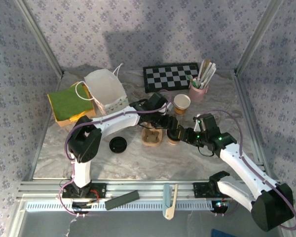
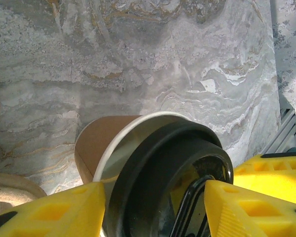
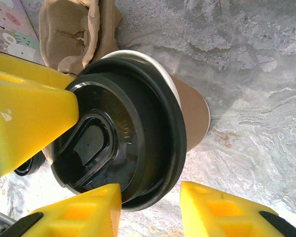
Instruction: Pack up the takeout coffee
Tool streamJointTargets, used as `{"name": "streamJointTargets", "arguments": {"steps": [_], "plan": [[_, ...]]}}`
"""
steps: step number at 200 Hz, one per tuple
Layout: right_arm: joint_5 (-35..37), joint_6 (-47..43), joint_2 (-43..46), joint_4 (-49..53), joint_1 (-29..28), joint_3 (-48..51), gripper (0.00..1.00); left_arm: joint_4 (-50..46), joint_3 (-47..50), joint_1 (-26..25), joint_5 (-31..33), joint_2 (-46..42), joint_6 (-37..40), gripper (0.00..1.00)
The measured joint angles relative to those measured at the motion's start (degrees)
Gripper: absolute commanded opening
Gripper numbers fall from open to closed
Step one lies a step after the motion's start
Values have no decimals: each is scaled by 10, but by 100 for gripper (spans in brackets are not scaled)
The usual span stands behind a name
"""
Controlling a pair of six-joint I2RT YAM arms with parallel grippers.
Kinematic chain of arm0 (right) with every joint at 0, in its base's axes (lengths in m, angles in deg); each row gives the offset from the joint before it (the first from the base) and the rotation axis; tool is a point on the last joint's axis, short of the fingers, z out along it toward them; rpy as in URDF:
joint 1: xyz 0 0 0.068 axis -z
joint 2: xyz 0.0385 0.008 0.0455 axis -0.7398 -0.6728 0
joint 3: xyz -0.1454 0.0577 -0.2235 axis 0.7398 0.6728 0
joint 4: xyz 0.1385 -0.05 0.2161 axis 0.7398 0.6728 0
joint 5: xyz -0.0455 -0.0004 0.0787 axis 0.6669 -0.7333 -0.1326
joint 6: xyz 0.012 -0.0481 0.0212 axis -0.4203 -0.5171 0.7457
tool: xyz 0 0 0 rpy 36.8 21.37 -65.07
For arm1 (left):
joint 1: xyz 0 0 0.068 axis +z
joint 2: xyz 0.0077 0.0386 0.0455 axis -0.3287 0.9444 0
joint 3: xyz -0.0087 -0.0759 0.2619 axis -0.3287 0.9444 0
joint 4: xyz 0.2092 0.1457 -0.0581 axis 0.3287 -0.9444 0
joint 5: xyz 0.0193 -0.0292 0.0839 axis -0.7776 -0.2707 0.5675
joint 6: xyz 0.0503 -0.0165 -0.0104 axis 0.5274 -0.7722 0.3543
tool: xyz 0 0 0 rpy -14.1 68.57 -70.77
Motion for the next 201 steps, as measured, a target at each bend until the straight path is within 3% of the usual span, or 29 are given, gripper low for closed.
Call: {"name": "streamJointTargets", "arguments": {"steps": [201], "plan": [[0, 0, -5, 3, 0, -12, 36, -19, -8, -5, -5, 0, 1, 53]]}}
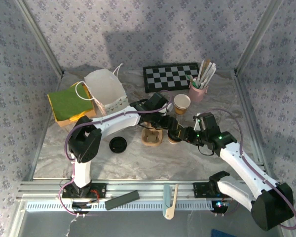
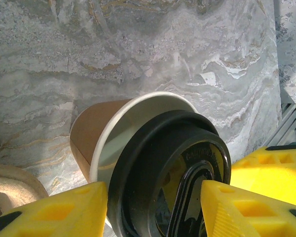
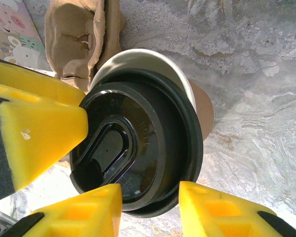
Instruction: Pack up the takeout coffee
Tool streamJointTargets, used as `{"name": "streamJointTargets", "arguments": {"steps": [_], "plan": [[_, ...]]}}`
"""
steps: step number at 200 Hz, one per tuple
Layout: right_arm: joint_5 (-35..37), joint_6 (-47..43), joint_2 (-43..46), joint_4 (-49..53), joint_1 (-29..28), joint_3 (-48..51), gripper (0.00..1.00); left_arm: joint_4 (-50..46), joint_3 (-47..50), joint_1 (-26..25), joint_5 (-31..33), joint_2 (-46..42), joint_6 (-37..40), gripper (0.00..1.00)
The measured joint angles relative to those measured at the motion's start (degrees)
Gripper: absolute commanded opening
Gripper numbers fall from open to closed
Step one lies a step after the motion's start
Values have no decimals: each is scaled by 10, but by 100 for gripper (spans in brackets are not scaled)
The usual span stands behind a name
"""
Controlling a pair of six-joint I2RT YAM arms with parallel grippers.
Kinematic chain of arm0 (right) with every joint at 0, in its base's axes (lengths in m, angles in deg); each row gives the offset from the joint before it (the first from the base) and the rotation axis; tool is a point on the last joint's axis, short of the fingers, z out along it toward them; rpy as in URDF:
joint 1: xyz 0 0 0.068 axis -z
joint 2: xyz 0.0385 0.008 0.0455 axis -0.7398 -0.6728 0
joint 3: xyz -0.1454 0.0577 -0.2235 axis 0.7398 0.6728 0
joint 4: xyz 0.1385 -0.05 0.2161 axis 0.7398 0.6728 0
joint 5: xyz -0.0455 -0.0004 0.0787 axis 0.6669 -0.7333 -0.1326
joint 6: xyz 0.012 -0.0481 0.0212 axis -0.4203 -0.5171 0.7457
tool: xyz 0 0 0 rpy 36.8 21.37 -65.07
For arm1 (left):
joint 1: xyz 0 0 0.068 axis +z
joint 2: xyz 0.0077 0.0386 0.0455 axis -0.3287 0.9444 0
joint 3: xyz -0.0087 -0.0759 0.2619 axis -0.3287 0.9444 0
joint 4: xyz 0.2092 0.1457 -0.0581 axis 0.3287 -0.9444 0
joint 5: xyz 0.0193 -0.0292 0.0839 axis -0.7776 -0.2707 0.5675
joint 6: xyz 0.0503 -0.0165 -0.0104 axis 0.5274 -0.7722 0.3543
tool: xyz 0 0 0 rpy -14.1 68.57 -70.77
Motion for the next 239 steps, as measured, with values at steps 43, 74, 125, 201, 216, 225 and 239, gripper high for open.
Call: {"name": "streamJointTargets", "arguments": {"steps": [43, 74, 125, 201, 216, 225, 239], "plan": [[2, 0, 0, 1, 1, -9, 36, -7, -4, 0, 1, 0, 0, 56], [6, -2, 0, 12, 2, -21, 38, -16, -11, 1, 1, 0, 0, 58], [63, -40, -8, 75, -15, -71, 49, -28, -25, 10, 11, -3, -2, 71], [247, -112, -144, 172, -150, -211, 68, -69, -20, 43, 106, -123, -14, 92], [269, -118, -166, 181, -164, -219, 71, -75, -20, 48, 122, -153, -15, 94], [279, -121, -176, 186, -169, -222, 74, -77, -20, 50, 131, -167, -14, 95], [291, -126, -189, 193, -171, -226, 76, -81, -20, 51, 142, -183, -14, 95]]}}
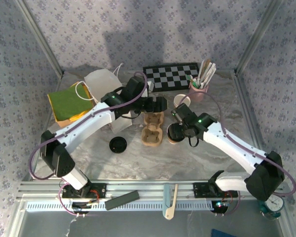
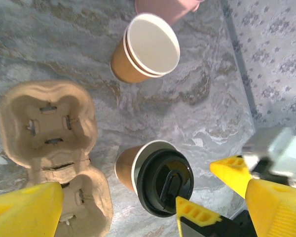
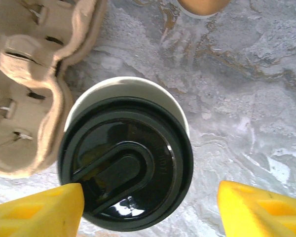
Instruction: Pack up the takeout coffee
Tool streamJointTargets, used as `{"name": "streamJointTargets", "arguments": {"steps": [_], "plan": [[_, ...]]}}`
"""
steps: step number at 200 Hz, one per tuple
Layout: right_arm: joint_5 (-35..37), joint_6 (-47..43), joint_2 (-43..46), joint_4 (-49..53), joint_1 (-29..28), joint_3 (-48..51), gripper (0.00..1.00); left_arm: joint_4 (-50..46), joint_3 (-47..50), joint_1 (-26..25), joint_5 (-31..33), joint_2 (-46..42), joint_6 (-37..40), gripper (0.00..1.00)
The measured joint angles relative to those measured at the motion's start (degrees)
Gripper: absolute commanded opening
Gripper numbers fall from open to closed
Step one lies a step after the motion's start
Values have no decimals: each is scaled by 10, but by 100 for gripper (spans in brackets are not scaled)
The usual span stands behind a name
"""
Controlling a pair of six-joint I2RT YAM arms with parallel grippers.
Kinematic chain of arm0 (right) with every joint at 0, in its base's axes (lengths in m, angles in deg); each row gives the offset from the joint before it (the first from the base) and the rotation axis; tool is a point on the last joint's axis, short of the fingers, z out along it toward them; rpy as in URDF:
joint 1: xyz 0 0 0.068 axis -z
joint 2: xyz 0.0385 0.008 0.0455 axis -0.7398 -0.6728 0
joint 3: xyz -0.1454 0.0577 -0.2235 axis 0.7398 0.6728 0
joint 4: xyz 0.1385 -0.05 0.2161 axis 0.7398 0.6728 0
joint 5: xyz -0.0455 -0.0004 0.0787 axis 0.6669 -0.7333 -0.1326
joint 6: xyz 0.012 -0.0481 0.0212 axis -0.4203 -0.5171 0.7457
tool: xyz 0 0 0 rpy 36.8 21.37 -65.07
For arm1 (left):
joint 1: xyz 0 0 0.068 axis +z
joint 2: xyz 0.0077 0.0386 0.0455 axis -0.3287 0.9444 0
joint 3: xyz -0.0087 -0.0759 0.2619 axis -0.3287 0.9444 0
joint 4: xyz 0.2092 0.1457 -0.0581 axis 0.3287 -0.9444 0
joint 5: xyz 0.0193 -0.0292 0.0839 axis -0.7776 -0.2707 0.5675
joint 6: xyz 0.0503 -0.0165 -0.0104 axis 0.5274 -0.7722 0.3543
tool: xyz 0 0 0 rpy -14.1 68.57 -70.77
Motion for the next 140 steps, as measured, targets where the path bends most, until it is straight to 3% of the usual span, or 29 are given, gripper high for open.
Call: {"name": "streamJointTargets", "arguments": {"steps": [43, 140], "plan": [[16, -8, -22, 4, -10, -17, 81, -11, 3, 0, 14, -12, 0, 96], [8, -8, -42, -3, -21, -21, 82, -21, 8, 2, 15, -12, 0, 97]]}}
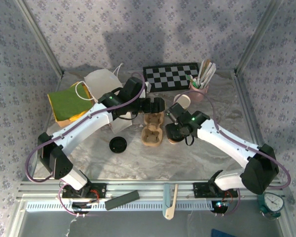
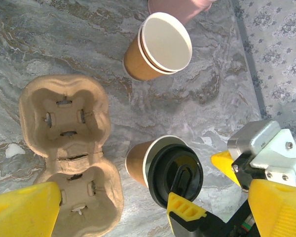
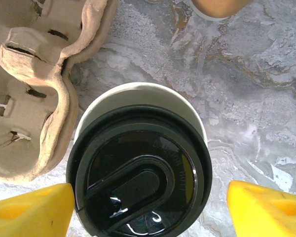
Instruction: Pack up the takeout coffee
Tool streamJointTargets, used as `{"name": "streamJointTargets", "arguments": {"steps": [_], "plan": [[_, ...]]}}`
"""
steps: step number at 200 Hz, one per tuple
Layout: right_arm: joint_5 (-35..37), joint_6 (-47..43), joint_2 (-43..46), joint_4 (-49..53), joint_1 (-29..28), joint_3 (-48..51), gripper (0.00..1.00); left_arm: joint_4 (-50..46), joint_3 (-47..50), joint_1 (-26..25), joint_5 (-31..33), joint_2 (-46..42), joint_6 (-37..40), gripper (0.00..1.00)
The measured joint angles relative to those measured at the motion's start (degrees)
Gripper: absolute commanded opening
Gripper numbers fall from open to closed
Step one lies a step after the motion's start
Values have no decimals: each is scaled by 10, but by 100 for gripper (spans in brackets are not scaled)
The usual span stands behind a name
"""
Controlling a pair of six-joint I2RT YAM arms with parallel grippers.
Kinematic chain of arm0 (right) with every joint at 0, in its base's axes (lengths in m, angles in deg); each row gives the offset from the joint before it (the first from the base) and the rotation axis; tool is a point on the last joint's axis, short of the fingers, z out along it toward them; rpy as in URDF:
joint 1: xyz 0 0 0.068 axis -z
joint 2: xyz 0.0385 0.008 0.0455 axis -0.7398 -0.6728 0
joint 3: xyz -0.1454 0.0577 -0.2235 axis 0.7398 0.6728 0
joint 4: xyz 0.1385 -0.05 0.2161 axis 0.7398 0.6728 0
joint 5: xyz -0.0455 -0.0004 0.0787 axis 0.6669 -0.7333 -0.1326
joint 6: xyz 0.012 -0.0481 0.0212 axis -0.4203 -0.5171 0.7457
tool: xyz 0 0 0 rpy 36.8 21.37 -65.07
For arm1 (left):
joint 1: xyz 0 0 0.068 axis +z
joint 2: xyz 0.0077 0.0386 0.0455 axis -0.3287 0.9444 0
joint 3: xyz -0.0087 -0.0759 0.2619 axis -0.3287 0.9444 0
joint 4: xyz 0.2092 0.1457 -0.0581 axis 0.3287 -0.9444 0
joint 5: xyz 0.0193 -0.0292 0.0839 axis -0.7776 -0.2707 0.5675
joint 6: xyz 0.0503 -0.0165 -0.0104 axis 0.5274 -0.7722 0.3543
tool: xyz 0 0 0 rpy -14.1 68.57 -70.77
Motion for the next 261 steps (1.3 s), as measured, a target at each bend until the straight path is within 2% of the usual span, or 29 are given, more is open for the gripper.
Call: {"name": "streamJointTargets", "arguments": {"steps": [131, 167, 212, 261], "plan": [[-15, 0, -10, -17, 0, 14, 80, 0, 0, 1, -2, 0, 0, 98], [-15, 2, -11, -19, 0, 17, 75, 0, 0, 1, -2, 0, 0, 98], [-15, 2, -11, -23, 0, 17, 65, 0, 0, 1, -3, 0, 0, 98], [-15, 2, -11, -19, 0, 11, 65, 0, 0, 1, -3, 0, 0, 98]]}}
